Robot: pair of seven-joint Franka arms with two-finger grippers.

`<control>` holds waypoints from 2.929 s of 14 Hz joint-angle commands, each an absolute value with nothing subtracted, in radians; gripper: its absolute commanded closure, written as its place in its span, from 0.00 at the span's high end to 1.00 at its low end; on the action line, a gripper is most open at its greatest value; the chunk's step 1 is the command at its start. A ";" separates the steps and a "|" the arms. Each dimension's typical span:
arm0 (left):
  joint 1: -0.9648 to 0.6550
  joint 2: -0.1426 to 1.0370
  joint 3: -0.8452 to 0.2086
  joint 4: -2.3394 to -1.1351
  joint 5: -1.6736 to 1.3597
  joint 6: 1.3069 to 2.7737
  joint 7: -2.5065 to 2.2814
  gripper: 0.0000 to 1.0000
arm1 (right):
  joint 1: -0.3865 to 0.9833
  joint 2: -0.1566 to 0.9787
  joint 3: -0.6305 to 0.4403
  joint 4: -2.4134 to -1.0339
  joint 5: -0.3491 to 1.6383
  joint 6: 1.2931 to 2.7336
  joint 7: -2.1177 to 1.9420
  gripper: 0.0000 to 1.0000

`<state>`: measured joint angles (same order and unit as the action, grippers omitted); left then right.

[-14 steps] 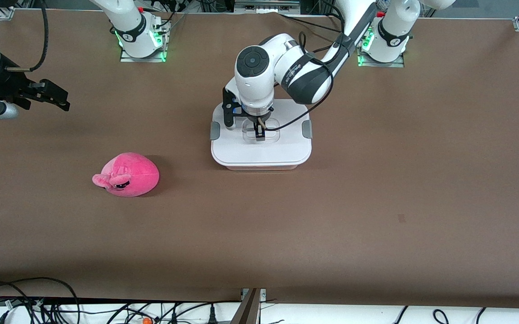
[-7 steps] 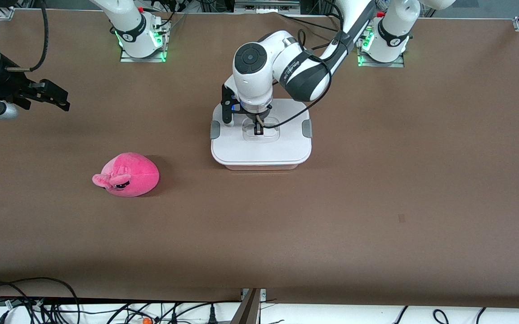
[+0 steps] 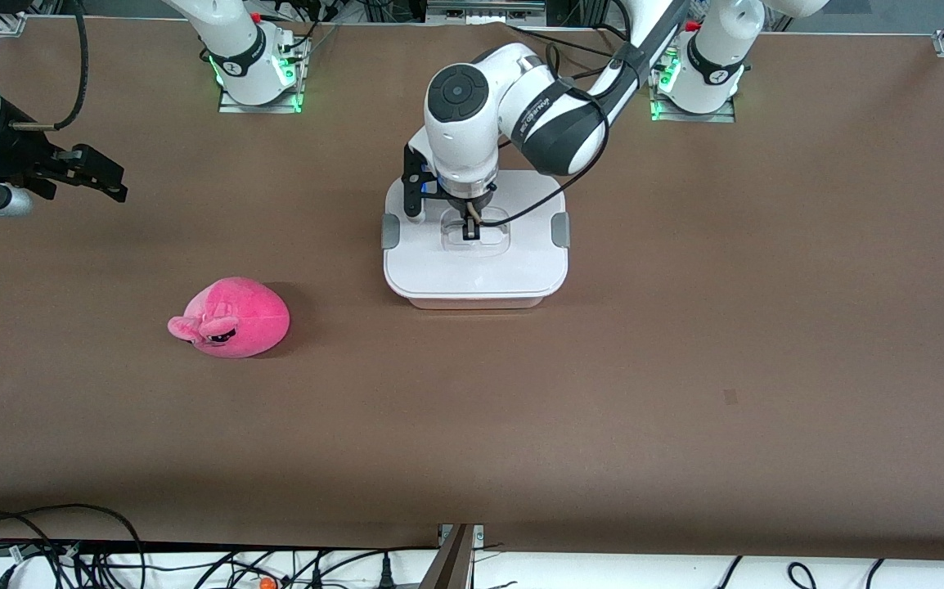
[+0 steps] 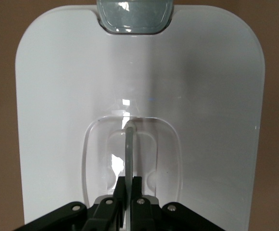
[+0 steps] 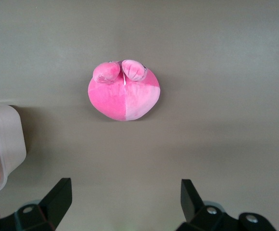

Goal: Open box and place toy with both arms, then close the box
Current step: 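Reach the left gripper to the lid handle and grasp it, then lift the white lid off the box and set it aside with the left gripper, then reach the right gripper down to the pink plush toy and grasp it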

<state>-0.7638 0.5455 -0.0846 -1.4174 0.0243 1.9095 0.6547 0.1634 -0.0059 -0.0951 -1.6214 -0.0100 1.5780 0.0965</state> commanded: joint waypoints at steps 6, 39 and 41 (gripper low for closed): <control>-0.678 0.430 -0.072 -1.425 0.038 1.755 0.751 0.00 | 0.175 0.003 -0.092 -1.600 -0.020 1.575 0.091 1.00; 0.094 0.356 -0.066 -1.391 0.149 1.485 1.572 0.00 | 0.189 0.406 -0.095 -1.716 0.017 1.929 0.084 1.00; 0.094 0.356 -0.066 -1.393 0.149 1.485 1.572 0.00 | 0.189 0.410 -0.095 -1.768 0.017 2.024 0.084 0.99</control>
